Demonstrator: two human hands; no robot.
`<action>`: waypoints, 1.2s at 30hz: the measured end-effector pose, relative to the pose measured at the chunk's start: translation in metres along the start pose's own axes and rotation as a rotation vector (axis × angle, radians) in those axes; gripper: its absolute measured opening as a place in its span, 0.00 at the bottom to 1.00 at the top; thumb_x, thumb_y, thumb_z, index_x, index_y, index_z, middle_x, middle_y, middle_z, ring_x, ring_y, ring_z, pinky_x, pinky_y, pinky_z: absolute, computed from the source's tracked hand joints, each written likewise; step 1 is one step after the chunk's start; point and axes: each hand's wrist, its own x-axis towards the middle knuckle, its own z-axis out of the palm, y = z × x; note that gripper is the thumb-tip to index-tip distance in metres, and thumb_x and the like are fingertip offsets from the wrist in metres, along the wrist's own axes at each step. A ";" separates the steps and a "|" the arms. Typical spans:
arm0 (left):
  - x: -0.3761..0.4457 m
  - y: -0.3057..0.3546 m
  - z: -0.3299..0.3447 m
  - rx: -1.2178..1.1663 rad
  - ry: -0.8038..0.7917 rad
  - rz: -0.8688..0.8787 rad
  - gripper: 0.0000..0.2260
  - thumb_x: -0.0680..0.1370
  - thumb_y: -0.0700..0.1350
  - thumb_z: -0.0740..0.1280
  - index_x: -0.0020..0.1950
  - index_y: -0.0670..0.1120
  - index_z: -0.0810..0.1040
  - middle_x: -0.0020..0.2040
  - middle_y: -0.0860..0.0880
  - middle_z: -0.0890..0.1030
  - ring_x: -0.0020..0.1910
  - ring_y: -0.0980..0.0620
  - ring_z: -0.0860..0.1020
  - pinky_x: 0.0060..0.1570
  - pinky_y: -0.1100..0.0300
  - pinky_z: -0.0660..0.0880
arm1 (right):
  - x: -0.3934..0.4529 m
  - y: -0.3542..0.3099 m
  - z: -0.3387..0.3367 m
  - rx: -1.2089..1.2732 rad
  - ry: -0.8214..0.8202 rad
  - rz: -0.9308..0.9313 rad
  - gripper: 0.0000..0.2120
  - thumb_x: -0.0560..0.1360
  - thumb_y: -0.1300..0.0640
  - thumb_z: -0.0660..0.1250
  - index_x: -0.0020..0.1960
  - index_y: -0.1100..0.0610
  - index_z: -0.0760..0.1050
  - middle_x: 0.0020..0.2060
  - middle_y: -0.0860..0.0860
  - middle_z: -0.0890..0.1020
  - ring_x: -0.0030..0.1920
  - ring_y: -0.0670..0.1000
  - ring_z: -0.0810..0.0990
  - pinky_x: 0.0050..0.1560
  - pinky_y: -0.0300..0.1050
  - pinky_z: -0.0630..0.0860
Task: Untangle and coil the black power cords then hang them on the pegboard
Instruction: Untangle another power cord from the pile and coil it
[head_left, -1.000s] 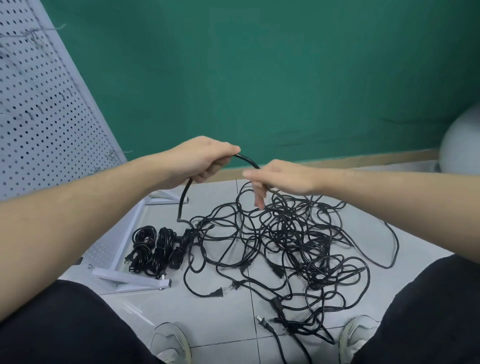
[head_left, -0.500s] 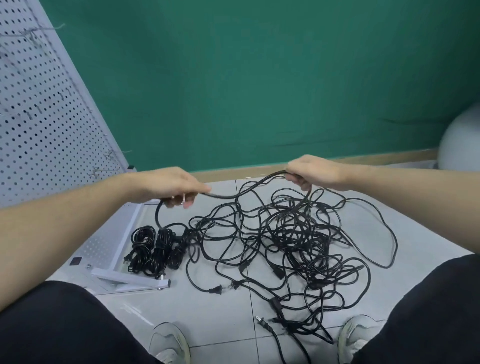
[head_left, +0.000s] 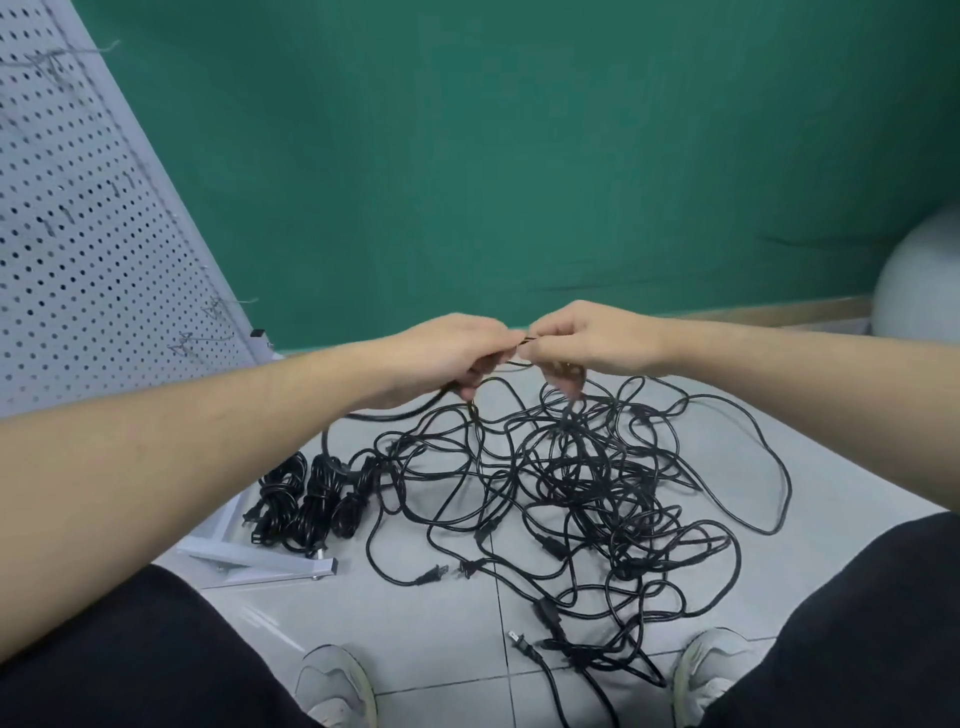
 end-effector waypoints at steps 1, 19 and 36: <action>0.001 0.003 -0.001 0.011 0.027 0.024 0.17 0.84 0.55 0.63 0.38 0.50 0.68 0.32 0.53 0.62 0.30 0.53 0.61 0.33 0.60 0.64 | -0.002 0.004 0.000 -0.012 -0.014 0.004 0.18 0.82 0.53 0.64 0.36 0.60 0.75 0.30 0.52 0.81 0.33 0.49 0.78 0.43 0.44 0.76; -0.021 -0.037 -0.061 0.303 -0.203 -0.228 0.18 0.78 0.59 0.67 0.40 0.45 0.72 0.34 0.44 0.77 0.34 0.48 0.73 0.43 0.54 0.74 | -0.015 0.074 -0.029 -0.154 0.243 0.182 0.09 0.74 0.42 0.73 0.41 0.47 0.85 0.33 0.52 0.82 0.34 0.46 0.79 0.44 0.42 0.73; 0.007 0.010 -0.003 0.133 0.004 0.051 0.17 0.83 0.58 0.63 0.40 0.49 0.71 0.29 0.54 0.65 0.27 0.55 0.62 0.28 0.63 0.62 | -0.001 0.017 -0.003 -0.045 0.189 0.036 0.14 0.80 0.45 0.66 0.40 0.49 0.81 0.35 0.47 0.84 0.36 0.42 0.78 0.42 0.40 0.74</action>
